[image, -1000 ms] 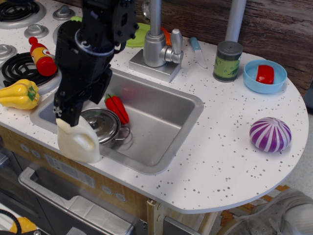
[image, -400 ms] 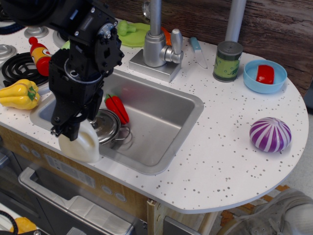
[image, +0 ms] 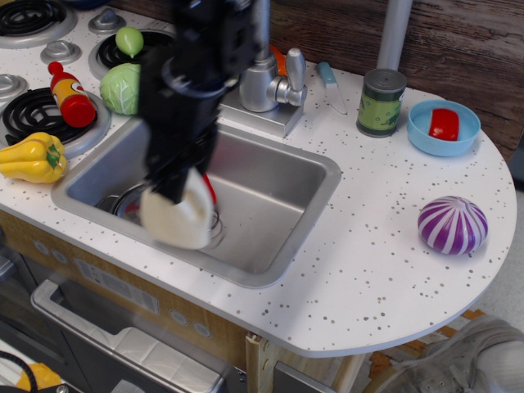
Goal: Put detergent in sink
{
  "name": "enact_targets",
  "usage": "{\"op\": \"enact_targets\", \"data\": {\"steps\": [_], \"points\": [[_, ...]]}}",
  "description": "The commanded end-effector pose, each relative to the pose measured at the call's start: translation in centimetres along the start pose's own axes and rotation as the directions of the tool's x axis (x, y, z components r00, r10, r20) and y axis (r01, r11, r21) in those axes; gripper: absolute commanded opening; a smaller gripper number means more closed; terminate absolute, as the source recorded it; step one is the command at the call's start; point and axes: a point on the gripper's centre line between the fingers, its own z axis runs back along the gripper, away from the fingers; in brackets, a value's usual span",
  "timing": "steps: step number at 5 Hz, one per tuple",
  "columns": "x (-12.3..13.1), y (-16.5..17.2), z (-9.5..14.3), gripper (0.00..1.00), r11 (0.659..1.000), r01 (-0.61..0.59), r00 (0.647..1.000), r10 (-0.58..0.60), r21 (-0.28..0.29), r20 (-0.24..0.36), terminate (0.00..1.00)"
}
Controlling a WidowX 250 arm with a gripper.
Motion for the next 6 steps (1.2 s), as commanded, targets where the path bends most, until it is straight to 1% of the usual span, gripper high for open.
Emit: {"op": "enact_targets", "data": {"steps": [1, 2, 3, 4, 5, 6], "points": [[-2.5, -4.5, 0.3, 0.0, 0.998, 0.004, 1.0, -0.004, -0.065, 0.006, 0.0], [-2.9, -6.2, -2.8, 0.0, 0.992, 0.066, 0.997, -0.061, -0.108, 0.044, 0.0], [-2.7, -7.3, -5.5, 0.0, 0.984, 0.084, 0.994, -0.071, -0.155, 0.089, 0.0], [-2.8, -7.6, -5.9, 0.0, 0.98, 0.104, 0.991, -0.089, -0.167, 0.096, 0.0], [-2.8, -7.7, -6.0, 1.0, 0.973, 0.126, 0.989, -0.109, -0.192, 0.1, 0.0], [-2.8, -7.7, -6.0, 1.0, 0.973, 0.126, 0.989, -0.109, -0.192, 0.1, 0.0]]}}
